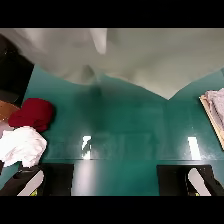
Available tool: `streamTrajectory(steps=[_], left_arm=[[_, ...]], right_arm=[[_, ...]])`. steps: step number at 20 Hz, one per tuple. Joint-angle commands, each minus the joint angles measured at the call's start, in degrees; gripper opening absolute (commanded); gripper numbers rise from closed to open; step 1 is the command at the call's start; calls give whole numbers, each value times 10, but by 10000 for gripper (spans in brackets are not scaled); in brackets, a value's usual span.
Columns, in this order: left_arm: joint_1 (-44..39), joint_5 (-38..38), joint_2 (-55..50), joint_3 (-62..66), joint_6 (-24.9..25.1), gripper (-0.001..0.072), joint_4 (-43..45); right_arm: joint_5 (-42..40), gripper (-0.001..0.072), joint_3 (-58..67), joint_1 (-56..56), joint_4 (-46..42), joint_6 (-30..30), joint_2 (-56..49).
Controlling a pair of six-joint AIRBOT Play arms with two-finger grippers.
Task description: Fold the shirts.
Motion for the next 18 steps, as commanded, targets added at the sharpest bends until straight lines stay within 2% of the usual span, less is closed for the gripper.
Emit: streamTrajectory(steps=[1, 4, 7, 9, 12, 15, 18], left_arm=[[1, 39, 8, 161, -33, 34, -23], [2, 33, 8, 195, -55, 33, -64], [1, -12, 7, 162, -69, 34, -63], [1, -31, 7, 71, -81, 34, -64], [1, -57, -12, -91, -81, 34, -64], [1, -85, -72, -216, -75, 34, -64], [1, -100, -157, -296, -50, 34, -62]], right_arm=[[-6, 15, 152, 0, -26, 13, 1], [4, 16, 195, 0, -29, 17, 2], [21, 15, 167, 0, -28, 17, 1], [37, 15, 119, 0, -24, 17, -10], [108, 15, 80, 9, -23, 17, -75], [165, 15, 34, 72, -31, 16, -171], [173, 15, -35, 145, -78, 16, -272]])
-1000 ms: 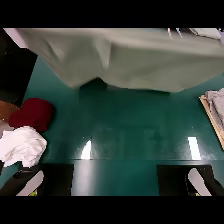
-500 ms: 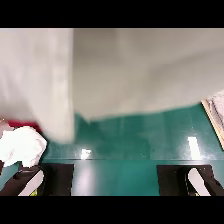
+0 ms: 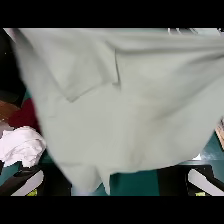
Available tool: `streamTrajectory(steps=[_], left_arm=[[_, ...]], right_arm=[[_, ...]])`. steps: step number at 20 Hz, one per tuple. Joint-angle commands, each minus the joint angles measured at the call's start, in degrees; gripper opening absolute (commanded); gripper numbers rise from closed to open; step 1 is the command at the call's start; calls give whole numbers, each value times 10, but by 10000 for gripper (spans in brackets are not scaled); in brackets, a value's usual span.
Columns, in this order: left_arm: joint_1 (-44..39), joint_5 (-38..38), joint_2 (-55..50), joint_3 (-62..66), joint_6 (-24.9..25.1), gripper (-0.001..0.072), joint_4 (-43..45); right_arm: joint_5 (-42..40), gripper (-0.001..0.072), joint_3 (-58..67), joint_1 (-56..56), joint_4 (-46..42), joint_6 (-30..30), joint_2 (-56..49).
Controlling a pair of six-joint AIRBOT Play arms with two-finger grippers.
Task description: Fold the shirts.
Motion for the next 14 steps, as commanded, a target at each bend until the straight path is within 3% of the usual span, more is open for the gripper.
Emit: streamTrajectory(steps=[1, 4, 8, 12, 14], left_arm=[[-2, -20, -98, -103, 26, 34, 1], [-16, 6, -208, -116, 52, 35, 9], [-34, 141, -321, -85, 77, 34, 3], [-34, 232, -360, -10, 104, 34, 7], [-34, 239, -360, 20, 130, 34, 13]], right_arm=[[28, 15, -72, 77, -57, 0, -120], [-14, 15, -96, 116, -98, 0, -221], [-85, 15, -31, 129, -104, 20, -330], [-130, 15, 59, 129, -109, 40, -378], [-151, 15, 85, 129, -116, 41, -380]])
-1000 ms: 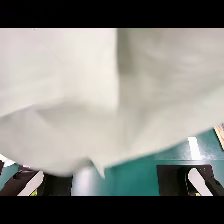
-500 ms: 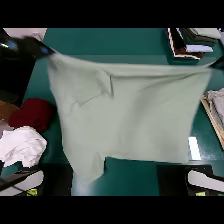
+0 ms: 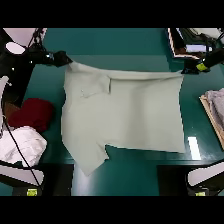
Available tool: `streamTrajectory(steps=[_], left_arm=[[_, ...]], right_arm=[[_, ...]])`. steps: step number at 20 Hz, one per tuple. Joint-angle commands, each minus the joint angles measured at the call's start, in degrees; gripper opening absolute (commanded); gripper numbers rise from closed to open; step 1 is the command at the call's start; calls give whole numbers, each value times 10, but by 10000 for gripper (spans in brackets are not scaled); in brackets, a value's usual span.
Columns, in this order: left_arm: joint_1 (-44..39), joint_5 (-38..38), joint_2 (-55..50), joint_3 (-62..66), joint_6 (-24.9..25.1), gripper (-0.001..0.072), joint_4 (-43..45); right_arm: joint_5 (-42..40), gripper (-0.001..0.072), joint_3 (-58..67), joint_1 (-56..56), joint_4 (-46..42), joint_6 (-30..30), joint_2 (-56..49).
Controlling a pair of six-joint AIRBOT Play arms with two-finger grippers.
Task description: Fold the shirts.
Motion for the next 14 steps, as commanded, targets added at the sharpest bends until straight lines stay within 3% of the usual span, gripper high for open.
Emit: streamTrajectory(steps=[1, 5, 8, 14], left_arm=[[-1, 37, -20, 51, 41, 34, 20], [-1, -68, -20, 55, 46, 33, 120], [-1, -138, -20, 42, 45, 33, 168], [-1, -153, -20, -61, 44, 34, 187]], right_arm=[[-40, 15, 53, 2, -21, 10, -24], [7, 15, 43, 8, -21, 10, -22], [2, 14, -33, 24, -23, 10, -3], [-80, 15, -199, 58, -48, 15, 57]])
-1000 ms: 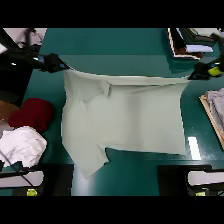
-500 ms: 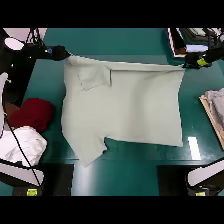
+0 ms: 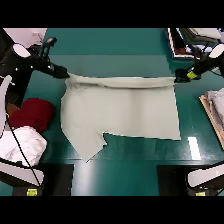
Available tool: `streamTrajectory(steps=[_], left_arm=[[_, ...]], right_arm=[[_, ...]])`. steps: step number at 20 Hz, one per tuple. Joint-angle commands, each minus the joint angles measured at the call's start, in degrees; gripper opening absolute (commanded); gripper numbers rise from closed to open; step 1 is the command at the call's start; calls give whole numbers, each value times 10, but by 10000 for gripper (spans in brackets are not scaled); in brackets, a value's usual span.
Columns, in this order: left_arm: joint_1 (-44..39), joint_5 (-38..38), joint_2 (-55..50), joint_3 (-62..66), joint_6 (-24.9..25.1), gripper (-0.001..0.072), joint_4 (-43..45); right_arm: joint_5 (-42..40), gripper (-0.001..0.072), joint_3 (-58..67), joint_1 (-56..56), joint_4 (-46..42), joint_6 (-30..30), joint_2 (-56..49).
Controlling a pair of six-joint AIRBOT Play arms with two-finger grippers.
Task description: Fold the shirts.
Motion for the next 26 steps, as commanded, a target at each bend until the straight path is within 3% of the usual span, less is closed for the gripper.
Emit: streamTrajectory(steps=[1, 3, 4, 5, 6, 9, 12, 19, 26], left_arm=[[0, -18, 0, -54, 0, 34, 26], [0, -26, 0, -61, -22, 37, 32], [0, -30, 0, -60, -46, 162, 43], [0, -37, 0, -60, -66, 482, 50], [2, -51, 0, -59, -84, 614, 60], [31, -118, 18, -61, -106, 596, 79], [67, -142, 92, -132, -127, 595, 79], [65, -92, 357, -503, -163, 595, 35], [65, -71, 406, -636, -163, 595, 0]], right_arm=[[-43, 16, -80, 20, -7, 2, 30], [-38, 20, -92, 24, -2, 3, 35], [-26, 107, -90, 25, -3, 4, 35], [-12, 328, -84, 24, -2, 4, 35], [8, 367, -73, 22, -3, 4, 35], [91, 366, -50, -2, -4, 2, 55], [116, 366, -110, -42, -2, 2, 123], [39, 366, -292, -80, -2, 2, 280], [18, 365, -316, -80, 58, -14, 302]])
